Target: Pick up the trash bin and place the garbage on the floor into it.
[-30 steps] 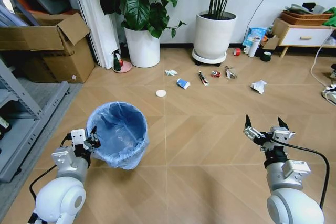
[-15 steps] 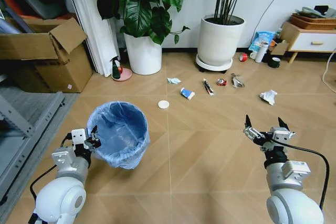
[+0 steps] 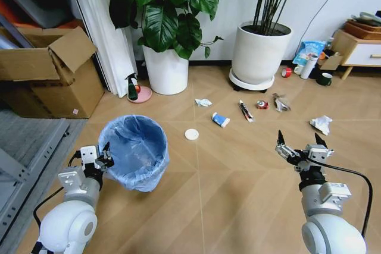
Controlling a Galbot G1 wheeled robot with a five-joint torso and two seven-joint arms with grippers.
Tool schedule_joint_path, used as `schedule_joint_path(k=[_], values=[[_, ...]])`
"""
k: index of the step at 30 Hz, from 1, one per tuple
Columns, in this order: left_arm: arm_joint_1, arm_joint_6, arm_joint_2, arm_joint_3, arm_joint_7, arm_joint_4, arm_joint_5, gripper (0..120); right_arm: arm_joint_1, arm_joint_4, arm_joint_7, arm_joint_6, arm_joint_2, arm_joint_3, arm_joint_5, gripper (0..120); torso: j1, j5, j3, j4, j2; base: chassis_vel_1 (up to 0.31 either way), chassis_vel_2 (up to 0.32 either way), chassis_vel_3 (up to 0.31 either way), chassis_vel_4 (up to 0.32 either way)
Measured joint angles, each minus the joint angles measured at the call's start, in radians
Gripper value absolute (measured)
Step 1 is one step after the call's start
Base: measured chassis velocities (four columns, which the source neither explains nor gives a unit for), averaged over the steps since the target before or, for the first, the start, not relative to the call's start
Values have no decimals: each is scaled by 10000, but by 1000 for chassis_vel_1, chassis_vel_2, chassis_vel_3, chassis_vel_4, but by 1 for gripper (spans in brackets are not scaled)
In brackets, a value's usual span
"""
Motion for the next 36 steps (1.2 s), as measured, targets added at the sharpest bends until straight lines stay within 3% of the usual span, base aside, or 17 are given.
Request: schedule_joint_path(k=[30,36], values=[[206,-109,-114,-12,38,-138,144,0,21,-176,11,28,-130,-91,103,100,0,-1,0,-2,0,-187,294,184,-295],[237,-169,-91,-11,22,-183,117,0,193,-631,-7,-149,-533,-229,461,100,3,0,3,-2,-1,-126,183,117,-110]])
